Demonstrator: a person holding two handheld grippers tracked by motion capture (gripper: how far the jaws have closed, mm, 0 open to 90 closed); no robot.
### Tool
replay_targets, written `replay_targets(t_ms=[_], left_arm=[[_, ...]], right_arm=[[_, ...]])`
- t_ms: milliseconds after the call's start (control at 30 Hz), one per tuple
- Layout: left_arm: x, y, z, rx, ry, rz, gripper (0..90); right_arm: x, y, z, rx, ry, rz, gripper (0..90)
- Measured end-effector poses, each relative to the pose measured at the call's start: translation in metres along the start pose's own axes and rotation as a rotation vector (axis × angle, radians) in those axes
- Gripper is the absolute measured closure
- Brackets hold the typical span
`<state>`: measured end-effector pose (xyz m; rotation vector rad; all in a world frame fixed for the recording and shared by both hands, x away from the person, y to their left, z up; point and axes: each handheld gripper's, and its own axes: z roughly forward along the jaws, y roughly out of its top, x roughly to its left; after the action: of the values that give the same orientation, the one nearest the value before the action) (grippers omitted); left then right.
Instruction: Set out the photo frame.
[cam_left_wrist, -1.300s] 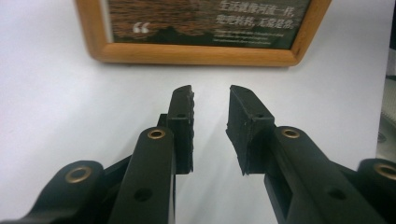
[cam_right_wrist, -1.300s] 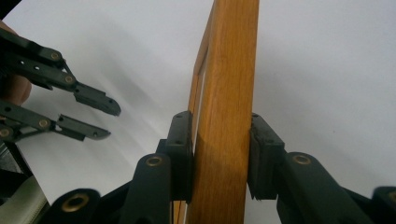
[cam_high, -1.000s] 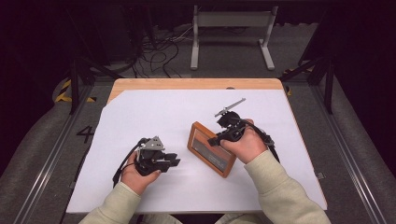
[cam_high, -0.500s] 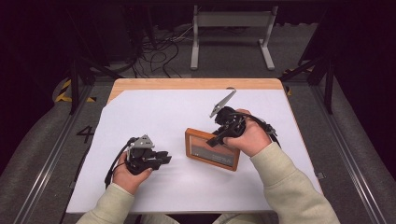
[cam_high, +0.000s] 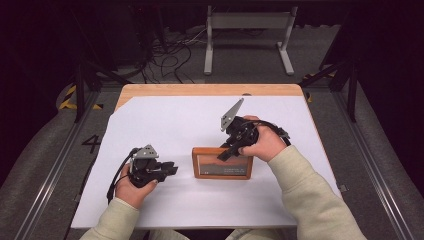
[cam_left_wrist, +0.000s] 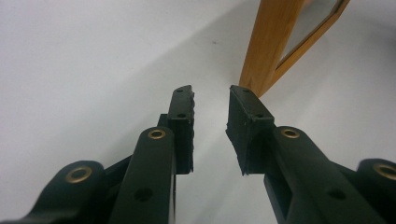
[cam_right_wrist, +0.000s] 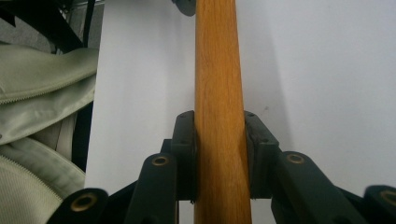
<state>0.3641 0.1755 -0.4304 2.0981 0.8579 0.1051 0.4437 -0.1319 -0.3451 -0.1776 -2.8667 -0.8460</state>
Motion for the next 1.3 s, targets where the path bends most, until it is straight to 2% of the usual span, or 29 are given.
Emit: replay_targets(t_ms=[67,200,300,367,400,433,467,567,700,867,1000,1100,1133,1300], left_arm=[[0.001,0.000,0.000,0.002,-0.002,0.002,71.2],[0.001,0.000,0.001,0.002,-0.005,0.005,71.1],[0.001,0.000,0.001,0.005,-0.003,0.004,71.0],[0.000,0.001,0.002,0.005,-0.004,0.003,70.7],[0.000,0.001,0.002,0.006,-0.005,0.004,70.6],[0.000,0.001,0.002,0.006,-0.005,0.004,70.5],[0.001,0.001,0.002,0.006,-0.008,0.008,70.5],[0.001,0.001,0.002,0.005,-0.007,0.002,69.9],[-0.001,0.002,0.002,-0.004,-0.006,0.006,67.2],[-0.004,0.002,0.000,-0.021,0.003,0.030,60.2],[-0.004,0.000,-0.005,-0.027,0.015,0.027,57.1],[-0.004,-0.001,-0.009,-0.036,0.016,0.028,55.4],[-0.004,-0.001,-0.011,-0.036,0.020,0.026,53.6],[0.001,-0.006,-0.020,-0.048,0.039,0.029,51.1]], right_arm=[[-0.003,-0.001,0.003,0.000,0.024,-0.013,69.9],[-0.009,-0.004,0.003,0.001,0.022,-0.007,69.6],[-0.010,-0.006,0.002,-0.010,0.004,-0.003,69.1],[-0.010,-0.007,-0.001,-0.027,-0.030,0.010,63.2],[-0.010,-0.006,-0.002,-0.037,-0.052,0.014,57.0],[-0.010,-0.006,-0.002,-0.037,-0.052,0.014,57.0],[-0.010,-0.006,-0.004,-0.056,-0.074,0.026,50.6],[-0.008,-0.009,-0.013,-0.102,-0.133,0.049,41.4],[0.000,-0.019,-0.027,-0.178,-0.214,0.072,33.6],[0.014,-0.045,-0.045,-0.230,-0.301,0.097,30.9],[0.025,-0.067,-0.056,-0.257,-0.355,0.131,27.8],[0.030,-0.076,-0.062,-0.272,-0.376,0.148,27.2],[0.036,-0.086,-0.067,-0.292,-0.399,0.167,26.0],[0.047,-0.107,-0.075,-0.310,-0.437,0.208,25.0]])
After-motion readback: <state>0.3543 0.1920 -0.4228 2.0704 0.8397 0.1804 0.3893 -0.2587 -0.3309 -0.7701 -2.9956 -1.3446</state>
